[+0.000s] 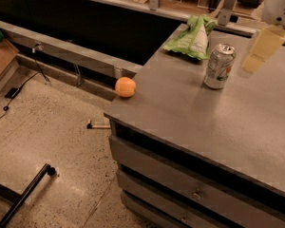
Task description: Move 7up can near orange
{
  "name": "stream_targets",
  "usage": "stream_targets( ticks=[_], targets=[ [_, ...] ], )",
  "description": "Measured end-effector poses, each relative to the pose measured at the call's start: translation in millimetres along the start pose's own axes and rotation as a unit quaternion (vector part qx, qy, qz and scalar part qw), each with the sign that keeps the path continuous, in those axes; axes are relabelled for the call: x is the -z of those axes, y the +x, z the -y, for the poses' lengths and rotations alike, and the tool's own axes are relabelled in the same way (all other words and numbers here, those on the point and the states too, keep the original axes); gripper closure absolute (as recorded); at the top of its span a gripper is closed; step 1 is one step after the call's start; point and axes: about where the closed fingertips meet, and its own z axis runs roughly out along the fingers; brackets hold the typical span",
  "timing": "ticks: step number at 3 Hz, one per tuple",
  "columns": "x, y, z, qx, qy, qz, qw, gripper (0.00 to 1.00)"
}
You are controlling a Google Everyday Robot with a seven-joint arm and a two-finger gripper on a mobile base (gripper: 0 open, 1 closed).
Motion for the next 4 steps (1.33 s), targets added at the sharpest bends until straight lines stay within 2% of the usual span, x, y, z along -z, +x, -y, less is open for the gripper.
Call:
stream_targets(
  ticks=[1, 2, 3, 4],
  targets=[
    [-28, -7, 28, -0.019, -0.008, 0.013, 0.9997, 0.0],
    [-64, -3, 45, -0.048, -0.033, 0.021, 0.9981, 0.0],
    [-83, 3, 51, -0.063, -0.047, 0.021, 0.9967, 0.0],
    [-96, 8, 51, -0.076, -0.062, 0.024, 0.9949, 0.26]
  ],
)
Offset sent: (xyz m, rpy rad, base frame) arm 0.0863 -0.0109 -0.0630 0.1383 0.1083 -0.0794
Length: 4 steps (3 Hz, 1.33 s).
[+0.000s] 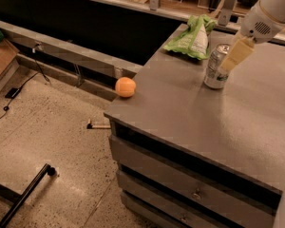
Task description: Move 7up can near orange
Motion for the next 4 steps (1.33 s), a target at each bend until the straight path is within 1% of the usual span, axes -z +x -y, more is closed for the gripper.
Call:
stream_targets(
  ticks=[1, 2, 3, 4],
  targets=[
    [-9, -4, -4, 0.003, -0.016, 0.005, 0.9998, 0.49],
    [-12, -18, -17, 0.023, -0.048, 0.029, 0.9981, 0.73],
    [-4, -26, -28, 0.038, -0.063, 0.053, 0.9959, 0.96],
    [13, -37, -40, 0.053, -0.062, 0.08, 0.9934, 1.0]
  ],
)
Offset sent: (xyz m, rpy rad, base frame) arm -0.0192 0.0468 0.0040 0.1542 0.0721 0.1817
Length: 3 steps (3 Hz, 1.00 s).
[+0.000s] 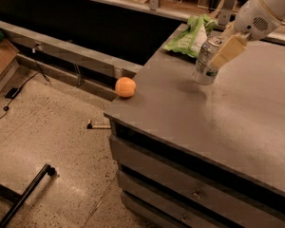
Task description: Move 7up can near orange
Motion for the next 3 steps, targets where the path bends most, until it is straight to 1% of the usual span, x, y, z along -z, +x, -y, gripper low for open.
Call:
stream_targets(
  ticks=[1, 2, 3],
  targets=[
    [8, -26, -16, 0.036, 0.022, -0.005, 0.9991, 1.0],
    [-5, -34, -35, 0.062, 0.042, -0.041, 0.9964, 1.0],
    [-25, -40, -52, 0.079, 0.036, -0.059, 0.9944, 1.0]
  ],
)
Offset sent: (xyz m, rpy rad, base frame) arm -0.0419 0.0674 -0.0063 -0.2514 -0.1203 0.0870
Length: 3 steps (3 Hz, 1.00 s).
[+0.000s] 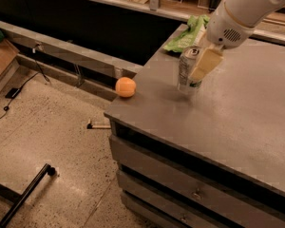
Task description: Move 7up can near orange
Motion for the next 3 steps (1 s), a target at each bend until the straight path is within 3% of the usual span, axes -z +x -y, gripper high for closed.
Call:
stream_targets(
  ticks=[3],
  targets=[
    [-27, -40, -17, 0.027, -0.036, 0.038, 0.9983, 1.0]
  ],
)
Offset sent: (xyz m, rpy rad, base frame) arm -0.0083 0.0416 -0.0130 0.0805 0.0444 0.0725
